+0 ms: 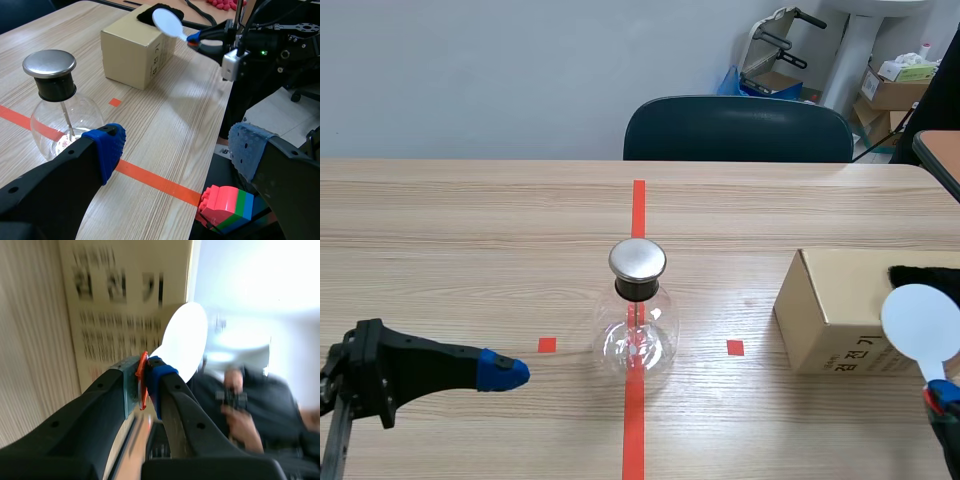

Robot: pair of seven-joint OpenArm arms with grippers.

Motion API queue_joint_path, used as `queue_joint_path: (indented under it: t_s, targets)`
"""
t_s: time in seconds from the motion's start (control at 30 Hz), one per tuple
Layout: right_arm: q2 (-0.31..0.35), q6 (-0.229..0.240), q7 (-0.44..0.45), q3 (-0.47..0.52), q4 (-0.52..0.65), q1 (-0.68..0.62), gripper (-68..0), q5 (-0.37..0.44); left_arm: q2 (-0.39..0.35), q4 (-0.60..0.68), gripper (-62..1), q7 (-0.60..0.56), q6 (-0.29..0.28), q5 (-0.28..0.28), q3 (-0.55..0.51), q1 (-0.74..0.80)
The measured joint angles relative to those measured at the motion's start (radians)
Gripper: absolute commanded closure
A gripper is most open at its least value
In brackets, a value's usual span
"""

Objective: Do the electroscope experiment

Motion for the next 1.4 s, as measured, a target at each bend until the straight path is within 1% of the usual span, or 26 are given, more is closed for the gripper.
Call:
queue_joint_path:
  t_s: [0.07, 0.13, 0.23, 0.3, 0.37, 0.4, 0.53, 0.57, 0.63, 0.7, 0.83, 0.87, 1.1, 1.17, 1.23, 1.3, 1.4]
  targets:
    - [0.0, 0.0, -0.01, 0.0, 0.0, 0.0, -1.0, 0.001, 0.0, 0.0, -45.2, 0.0, 0.0, 0.0, 0.0, 0.0]
    - [-0.001, 0.001, -0.104, -0.002, 0.0, 0.0, -1.0, 0.002, 0.0, 0.0, -45.2, 0.0, 0.0, 0.0, 0.0, 0.0]
    - [0.0, 0.0, -0.289, -0.003, 0.0, 0.0, -1.0, 0.013, 0.0, 0.0, -45.2, 0.0, 0.0, 0.0, 0.0, 0.0]
    - [0.0, 0.001, -0.338, -0.002, 0.0, 0.0, -1.0, 0.013, 0.0, 0.0, -45.2, 0.0, 0.0, 0.0, 0.0, 0.0]
    - [0.0, 0.001, -0.33, -0.002, 0.0, 0.0, -1.0, 0.013, 0.0, 0.0, -45.2, 0.0, 0.0, 0.0, 0.0, 0.0]
    - [0.0, 0.001, -0.304, -0.002, 0.0, 0.0, -1.0, 0.013, 0.0, 0.0, -45.2, 0.0, 0.0, 0.0, 0.0, 0.0]
    - [0.0, 0.0, -0.139, 0.0, 0.0, 0.0, -1.0, 0.01, 0.0, 0.0, -45.2, 0.001, 0.0, 0.0, 0.0, 0.0]
    - [0.0, 0.0, -0.112, 0.0, 0.0, 0.0, -1.0, 0.009, 0.0, 0.0, -45.2, 0.001, 0.0, 0.0, 0.0, 0.0]
    - [0.0, 0.0, -0.093, 0.0, 0.0, 0.0, -1.0, 0.009, 0.0, 0.0, -45.2, 0.002, 0.0, 0.0, 0.0, 0.0]
    - [0.0, 0.0, -0.101, 0.0, 0.0, 0.0, -1.0, 0.009, 0.0, 0.0, -45.2, 0.01, 0.0, 0.0, 0.0, 0.0]
    - [0.0, 0.0, -0.207, 0.0, 0.0, 0.0, -1.0, 0.005, 0.0, 0.0, -45.2, 0.013, 0.0, 0.0, 0.0, 0.0]
    - [0.0, 0.0, -0.221, 0.0, 0.0, 0.0, -1.0, 0.005, 0.0, 0.0, -45.2, 0.012, 0.0, 0.0, 0.0, 0.0]
    - [0.0, 0.0, -0.225, 0.0, 0.0, 0.0, -1.0, 0.005, 0.0, 0.0, -45.1, 0.012, 0.0, 0.0, 0.0, 0.0]
    - [0.0, 0.0, -0.225, 0.0, 0.0, 0.0, -1.0, 0.005, 0.0, 0.0, -43.7, 0.012, 0.0, 0.0, 0.0, 0.0]
    - [0.0, 0.0, -0.225, 0.0, 0.0, 0.0, -1.0, 0.005, 0.0, 0.0, -41.0, 0.012, 0.0, 0.0, 0.0, 0.0]
    - [0.0, 0.0, -0.226, 0.0, 0.0, 0.0, -1.0, 0.005, 0.001, 0.0, -36.5, 0.012, 0.006, 0.0, 0.0, 0.0]
    - [0.0, 0.0, -0.226, 0.0, 0.0, 0.0, -1.1, 0.005, 0.027, 0.0, -25.4, 0.026, 0.06, 0.008, -0.001, 0.0]
